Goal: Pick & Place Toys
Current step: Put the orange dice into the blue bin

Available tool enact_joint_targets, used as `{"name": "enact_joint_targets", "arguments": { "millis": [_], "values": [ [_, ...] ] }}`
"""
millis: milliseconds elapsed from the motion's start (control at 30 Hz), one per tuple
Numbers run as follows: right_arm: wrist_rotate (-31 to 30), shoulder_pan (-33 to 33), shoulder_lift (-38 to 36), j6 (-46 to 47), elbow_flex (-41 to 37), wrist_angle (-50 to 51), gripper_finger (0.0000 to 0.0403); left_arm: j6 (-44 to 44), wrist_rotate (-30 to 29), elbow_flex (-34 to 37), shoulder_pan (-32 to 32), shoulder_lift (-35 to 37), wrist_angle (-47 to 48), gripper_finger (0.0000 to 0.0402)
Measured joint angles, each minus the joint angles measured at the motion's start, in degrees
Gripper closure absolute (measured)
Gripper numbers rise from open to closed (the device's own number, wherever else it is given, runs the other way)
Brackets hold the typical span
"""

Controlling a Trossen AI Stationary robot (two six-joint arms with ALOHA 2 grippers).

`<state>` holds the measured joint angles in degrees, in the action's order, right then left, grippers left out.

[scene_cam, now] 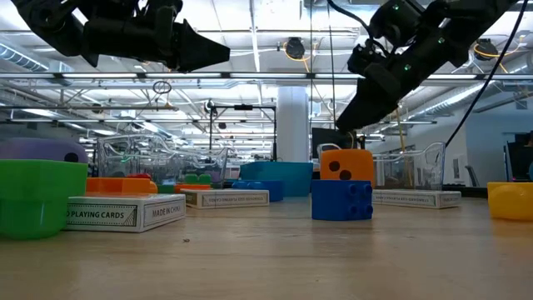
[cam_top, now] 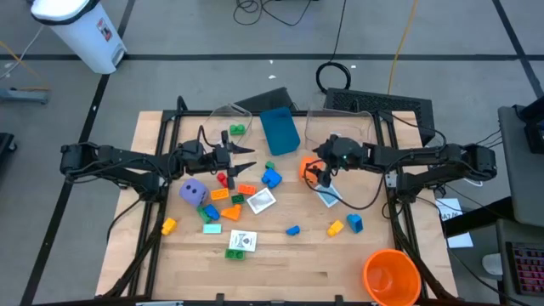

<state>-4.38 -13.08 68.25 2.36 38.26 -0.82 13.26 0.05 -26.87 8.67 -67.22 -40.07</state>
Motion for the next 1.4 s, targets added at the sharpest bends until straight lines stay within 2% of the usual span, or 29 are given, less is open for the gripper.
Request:
{"name": "enact_joint_targets", "arguments": {
  "millis": [500, 667, 967, 1400],
  "values": [
    [0.15, 0.02, 0.02, -2.73, 0.00, -4.93, 0.0041, 0.00, 0.00, 0.00, 0.00, 0.00, 0.53, 0.0218],
    [4.77, 0.02, 0.02, -2.66, 0.00, -4.53, 0.0041, 0.00, 0.00, 0.00, 0.00, 0.00, 0.53, 0.0218],
    [4.50, 0.05, 0.03, 0.68, -0.02, -1.95, 0.0005, 0.44, 0.00, 0.00, 0.00, 0.00, 0.52, 0.0218],
    [4.23, 0.04, 3.91, 0.10, -0.03, -1.36, 0.0003, 0.50, -0.02, 0.00, 0.00, 0.00, 0.52, 0.0218]
  ]
}}
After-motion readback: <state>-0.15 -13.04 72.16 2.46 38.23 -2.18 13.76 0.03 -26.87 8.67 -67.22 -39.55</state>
